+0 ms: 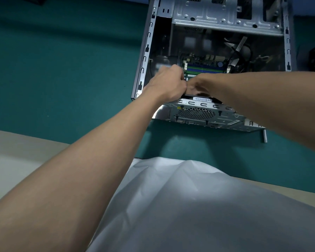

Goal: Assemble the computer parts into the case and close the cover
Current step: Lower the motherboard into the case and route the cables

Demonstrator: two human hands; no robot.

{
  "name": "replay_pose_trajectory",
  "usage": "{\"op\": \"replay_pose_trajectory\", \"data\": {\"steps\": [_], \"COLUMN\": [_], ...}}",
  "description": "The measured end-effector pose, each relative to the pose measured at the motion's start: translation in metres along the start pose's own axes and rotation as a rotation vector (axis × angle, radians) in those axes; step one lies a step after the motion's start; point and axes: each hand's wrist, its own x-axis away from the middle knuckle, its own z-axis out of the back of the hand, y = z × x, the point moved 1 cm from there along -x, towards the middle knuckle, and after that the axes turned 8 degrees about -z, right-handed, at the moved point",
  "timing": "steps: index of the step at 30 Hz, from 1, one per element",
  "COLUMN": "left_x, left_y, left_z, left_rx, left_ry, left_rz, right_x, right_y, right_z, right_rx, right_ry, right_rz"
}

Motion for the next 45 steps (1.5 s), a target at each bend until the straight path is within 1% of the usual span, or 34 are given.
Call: {"op": "replay_pose_trajectory", "data": {"steps": [3, 7, 10, 12, 14, 16, 19, 22, 25, 28, 30, 31, 33, 36, 38, 40, 41, 42, 43, 44, 45], "left_x": [-0.001, 0.000, 0.000, 0.001, 0.000, -0.001, -0.004, -0.008, -0.013, -0.020, -0.026, -0.028, -0.037, -0.050, -0.056, -0.059, -0.059, -0.060, -0.061, -0.061, -0.062], "left_y": [-0.002, 0.000, 0.000, 0.000, 0.001, 0.002, 0.005, 0.007, 0.008, 0.008, 0.010, 0.011, 0.014, 0.018, 0.019, 0.021, 0.022, 0.023, 0.023, 0.023, 0.025], "left_z": [0.001, 0.002, 0.002, 0.003, 0.004, 0.005, 0.003, -0.001, -0.001, -0.004, -0.010, -0.013, -0.019, -0.027, -0.034, -0.040, -0.043, -0.045, -0.047, -0.049, -0.050], "left_rx": [0.009, 0.028, 0.017, 0.030, 0.031, 0.037, 0.126, 0.184, 0.197, 0.213, 0.171, 0.150, 0.097, -0.009, -0.083, -0.181, -0.215, -0.235, -0.247, -0.256, -0.264], "left_ry": [-0.001, 0.047, 0.086, 0.058, -0.020, -0.151, -0.356, -0.510, -0.573, -0.593, -0.626, -0.641, -0.679, -0.760, -0.798, -0.825, -0.823, -0.814, -0.800, -0.788, -0.777], "left_rz": [0.004, -0.001, 0.002, 0.019, 0.060, 0.070, 0.064, 0.097, 0.138, 0.169, 0.177, 0.197, 0.248, 0.290, 0.285, 0.264, 0.262, 0.270, 0.276, 0.286, 0.296], "right_x": [0.003, -0.001, -0.006, -0.005, 0.000, 0.003, 0.005, 0.010, 0.018, 0.024, 0.032, 0.037, 0.046, 0.070, 0.091, 0.112, 0.117, 0.117, 0.113, 0.106, 0.095], "right_y": [0.001, 0.004, 0.010, 0.015, 0.020, 0.024, 0.033, 0.049, 0.062, 0.064, 0.060, 0.058, 0.064, 0.094, 0.122, 0.155, 0.173, 0.193, 0.211, 0.227, 0.243], "right_z": [0.000, 0.003, 0.003, 0.003, 0.004, 0.004, -0.002, -0.006, -0.008, -0.015, -0.018, -0.017, -0.014, -0.007, -0.006, -0.008, -0.011, -0.015, -0.021, -0.026, -0.032], "right_rx": [0.065, 0.066, -0.058, -0.142, -0.236, -0.295, -0.355, -0.446, -0.453, -0.557, -0.463, -0.414, -0.427, -0.540, -0.633, -0.796, -0.891, -0.991, -1.091, -1.178, -1.229], "right_ry": [-0.025, -0.163, -0.220, -0.261, -0.302, -0.313, -0.306, -0.299, -0.283, -0.284, -0.143, -0.044, 0.199, 0.589, 0.866, 1.158, 1.273, 1.342, 1.360, 1.333, 1.270], "right_rz": [0.006, 0.018, 0.021, 0.044, 0.095, 0.118, 0.103, 0.070, 0.098, 0.097, 0.145, 0.177, 0.230, 0.282, 0.317, 0.342, 0.324, 0.273, 0.193, 0.090, -0.018]}}
